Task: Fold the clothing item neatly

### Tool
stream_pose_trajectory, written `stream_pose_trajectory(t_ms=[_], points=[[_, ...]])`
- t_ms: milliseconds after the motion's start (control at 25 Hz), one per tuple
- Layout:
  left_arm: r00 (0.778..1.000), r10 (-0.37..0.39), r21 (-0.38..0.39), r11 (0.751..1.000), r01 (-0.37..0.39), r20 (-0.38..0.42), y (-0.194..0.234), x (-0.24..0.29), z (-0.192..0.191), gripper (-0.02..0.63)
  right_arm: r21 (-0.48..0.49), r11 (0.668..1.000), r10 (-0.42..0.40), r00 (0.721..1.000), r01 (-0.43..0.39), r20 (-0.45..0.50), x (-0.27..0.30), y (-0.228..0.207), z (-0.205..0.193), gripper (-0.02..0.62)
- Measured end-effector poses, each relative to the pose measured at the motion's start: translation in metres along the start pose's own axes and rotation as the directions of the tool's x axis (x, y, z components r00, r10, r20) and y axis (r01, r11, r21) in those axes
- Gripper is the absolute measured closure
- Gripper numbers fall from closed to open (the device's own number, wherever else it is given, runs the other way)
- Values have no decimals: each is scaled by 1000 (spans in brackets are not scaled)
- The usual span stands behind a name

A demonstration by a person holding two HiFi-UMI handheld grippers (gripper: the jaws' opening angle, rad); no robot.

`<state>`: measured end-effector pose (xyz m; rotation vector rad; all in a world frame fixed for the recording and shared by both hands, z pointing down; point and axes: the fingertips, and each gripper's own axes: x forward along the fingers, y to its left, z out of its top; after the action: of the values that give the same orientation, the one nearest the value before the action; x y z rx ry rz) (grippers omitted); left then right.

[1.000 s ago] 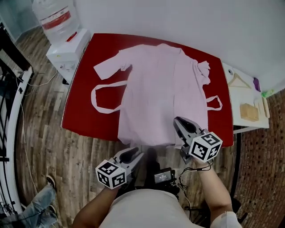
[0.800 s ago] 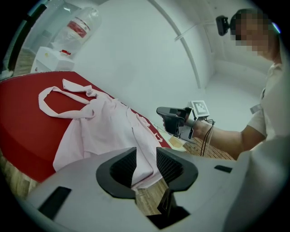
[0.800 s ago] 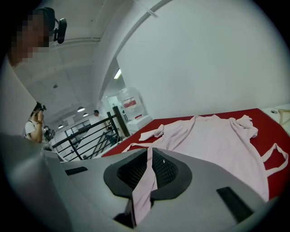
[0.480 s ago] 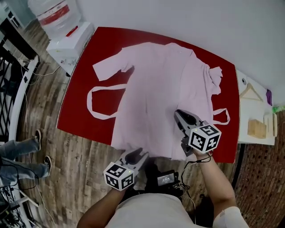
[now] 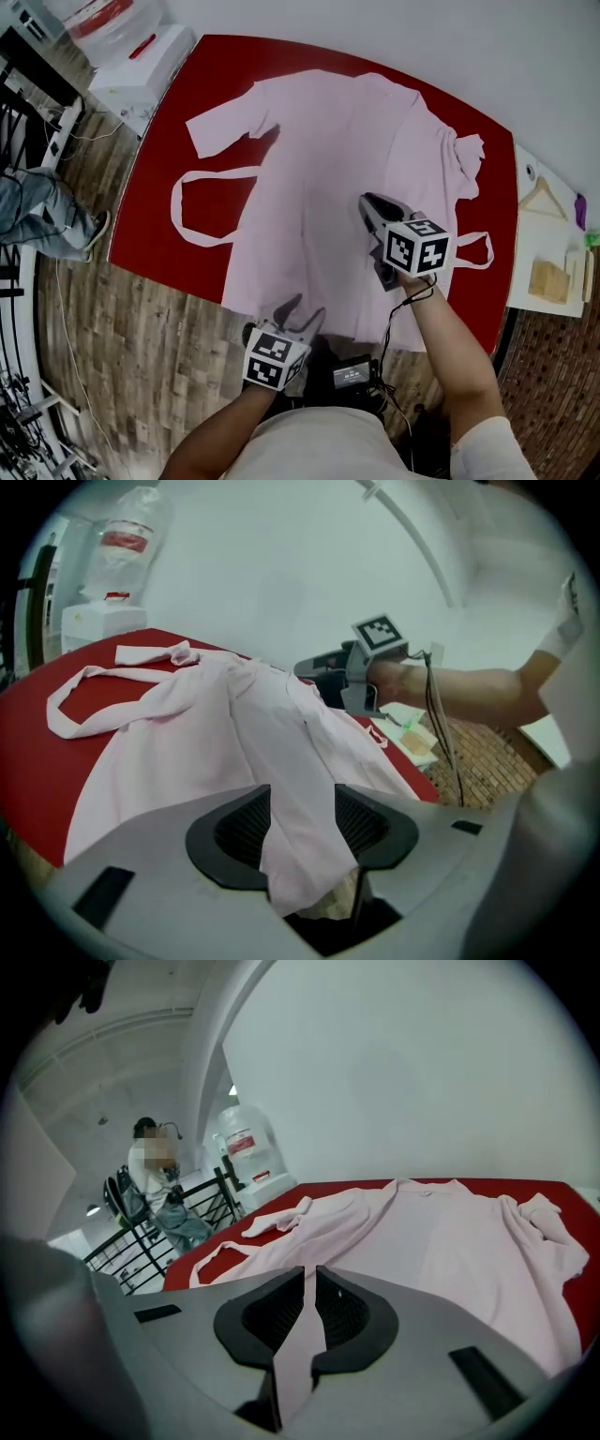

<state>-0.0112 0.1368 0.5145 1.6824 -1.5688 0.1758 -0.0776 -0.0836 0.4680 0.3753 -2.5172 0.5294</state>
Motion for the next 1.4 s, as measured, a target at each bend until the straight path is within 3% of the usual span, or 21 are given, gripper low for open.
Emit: stream_pose_trajectory(t_ms=[360,520,680,880,960,1040,1120,1400], points=[[983,125,163,981,-103,-132,-10,41,-14,413,20,998,-62,996,63,-60,74,-40,10,569],[967,172,147,978,-145,-186,-4,50,-28,413,32,997,-66,995,69,-79,101,-48,16,512],[954,215,148,971,-187,-207,3,54,-31,416,15,994,-105,990,107,-98,122,-58,21,511],[954,227,112,972,-208,-195,8,49,-30,416,101,990,-85,992,94,-93,144,-56,24,509],[951,242,105,969,-225,-195,14,48,-30,457,81,992,-85,989,96,-124,150,-53,20,511],[946,256,94,966,-242,-197,22,43,-32,586,35,994,-100,981,107,-168,153,-52,12,514],[952,242,73,970,-232,-190,24,38,-31,600,5,994,-104,980,106,-170,151,-53,11,557],[970,198,69,979,-190,-139,13,24,-23,601,4,996,-93,988,94,-124,135,-66,26,572]])
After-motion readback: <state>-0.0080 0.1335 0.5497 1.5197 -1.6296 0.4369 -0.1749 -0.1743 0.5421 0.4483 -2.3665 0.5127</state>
